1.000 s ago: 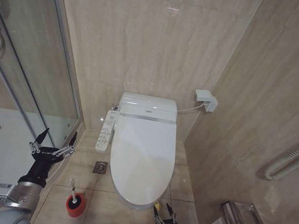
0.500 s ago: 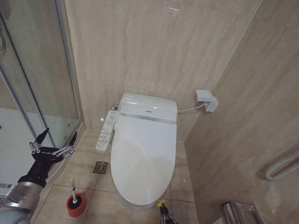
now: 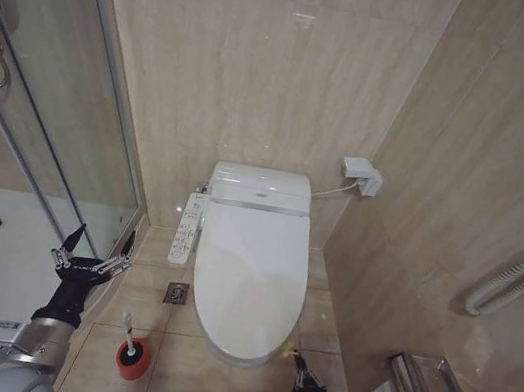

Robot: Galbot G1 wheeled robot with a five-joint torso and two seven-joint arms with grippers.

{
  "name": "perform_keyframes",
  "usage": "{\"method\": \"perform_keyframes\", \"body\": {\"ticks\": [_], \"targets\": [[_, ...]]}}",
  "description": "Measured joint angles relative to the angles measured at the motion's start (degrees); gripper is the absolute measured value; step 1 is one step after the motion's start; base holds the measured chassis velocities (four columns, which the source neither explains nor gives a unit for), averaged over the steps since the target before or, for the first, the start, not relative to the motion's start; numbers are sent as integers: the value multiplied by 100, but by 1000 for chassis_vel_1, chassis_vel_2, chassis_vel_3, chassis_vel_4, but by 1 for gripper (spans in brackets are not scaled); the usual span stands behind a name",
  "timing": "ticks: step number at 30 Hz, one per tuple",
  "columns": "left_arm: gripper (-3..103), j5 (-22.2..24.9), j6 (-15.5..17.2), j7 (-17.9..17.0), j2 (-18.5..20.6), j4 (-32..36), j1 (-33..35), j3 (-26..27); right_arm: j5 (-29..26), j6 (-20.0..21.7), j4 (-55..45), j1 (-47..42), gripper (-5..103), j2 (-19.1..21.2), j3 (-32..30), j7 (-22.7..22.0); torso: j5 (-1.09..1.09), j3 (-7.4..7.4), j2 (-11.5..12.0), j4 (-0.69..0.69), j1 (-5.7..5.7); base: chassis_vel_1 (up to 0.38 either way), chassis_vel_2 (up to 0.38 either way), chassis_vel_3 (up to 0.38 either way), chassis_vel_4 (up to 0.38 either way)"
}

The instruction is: Open the toilet lid, clean the toilet bowl with a toilet brush, close the toilet lid, and flush.

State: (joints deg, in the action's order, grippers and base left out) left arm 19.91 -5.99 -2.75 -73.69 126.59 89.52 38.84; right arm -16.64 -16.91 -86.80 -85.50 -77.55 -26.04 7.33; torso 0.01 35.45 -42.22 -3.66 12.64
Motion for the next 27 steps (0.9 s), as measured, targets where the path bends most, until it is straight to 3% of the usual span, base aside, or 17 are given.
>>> {"method": "perform_keyframes", "body": {"ticks": [10, 19, 27], "targets": [[100, 0, 0, 0, 0, 0, 0, 0, -404, 276, -1458, -363, 0, 263, -315, 51, 1, 0, 0, 1, 0, 0, 0, 0, 0], [100, 0, 0, 0, 0, 0, -1, 0, -844, 574, -2899, -531, 0, 635, -735, -189, -2, 0, 0, 0, 0, 0, 0, 0, 0], [100, 0, 0, 0, 0, 0, 0, 0, -1092, 914, -3479, 220, 0, 943, -846, -704, -2, 0, 0, 1, 0, 0, 0, 0, 0]]}}
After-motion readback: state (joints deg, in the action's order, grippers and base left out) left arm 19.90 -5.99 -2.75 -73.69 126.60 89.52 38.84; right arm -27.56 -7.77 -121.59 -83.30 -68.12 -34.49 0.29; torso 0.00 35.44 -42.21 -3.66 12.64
